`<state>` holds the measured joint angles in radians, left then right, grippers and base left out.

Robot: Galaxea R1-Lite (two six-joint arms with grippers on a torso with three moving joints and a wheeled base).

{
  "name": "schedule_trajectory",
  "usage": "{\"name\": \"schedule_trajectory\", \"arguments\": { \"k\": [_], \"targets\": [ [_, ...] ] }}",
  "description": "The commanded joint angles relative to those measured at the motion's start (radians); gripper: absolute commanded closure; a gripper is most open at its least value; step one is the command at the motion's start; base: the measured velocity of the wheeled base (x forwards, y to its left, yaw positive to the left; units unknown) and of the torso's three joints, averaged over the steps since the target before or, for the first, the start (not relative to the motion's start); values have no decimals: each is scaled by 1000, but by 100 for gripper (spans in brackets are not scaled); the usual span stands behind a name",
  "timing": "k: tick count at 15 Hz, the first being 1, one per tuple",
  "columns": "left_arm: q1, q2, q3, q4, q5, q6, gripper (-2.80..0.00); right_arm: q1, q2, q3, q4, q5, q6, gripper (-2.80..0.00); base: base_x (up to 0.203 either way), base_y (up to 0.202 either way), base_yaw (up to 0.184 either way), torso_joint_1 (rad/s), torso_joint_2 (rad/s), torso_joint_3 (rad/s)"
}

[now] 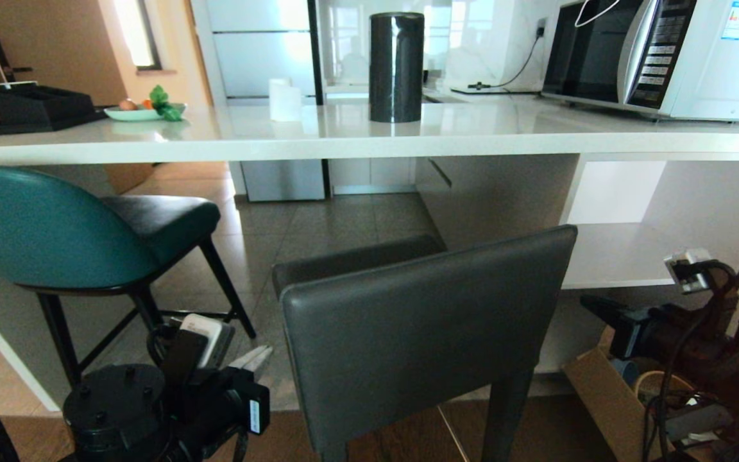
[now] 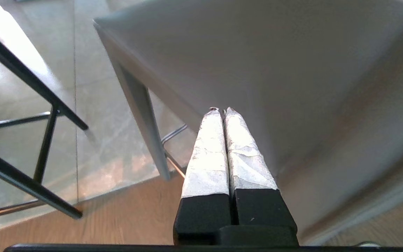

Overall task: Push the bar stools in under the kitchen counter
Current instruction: Push the gray chair back under the dining table

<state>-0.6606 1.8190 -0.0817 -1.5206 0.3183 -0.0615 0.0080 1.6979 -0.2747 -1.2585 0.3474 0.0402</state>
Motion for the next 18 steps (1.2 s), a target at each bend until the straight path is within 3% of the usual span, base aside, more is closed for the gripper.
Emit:
{"name": "schedule_trajectory", "arguments": {
  "k": [1,4,10,15,18],
  "targets": [
    [-102,-24,-6,-9,97,-1,0,-16,100,-113,-8,36,0,0,0,0,0,0,0,0],
    [-196,-6,-2,-9,270,-1,0,-1,221,-248,-10,113,-2,0,0,0,0,0,0,0],
    [-225,41,-59,-9,384,-1,0,86,362,-361,-44,129,-2,0,0,0,0,0,0,0],
    [-225,129,-174,-9,413,2,0,124,367,-327,-104,127,0,0,0,0,0,0,0,0],
    [-172,180,-214,-9,407,2,0,135,363,-289,-131,129,-2,0,0,0,0,0,0,0]
  ]
}}
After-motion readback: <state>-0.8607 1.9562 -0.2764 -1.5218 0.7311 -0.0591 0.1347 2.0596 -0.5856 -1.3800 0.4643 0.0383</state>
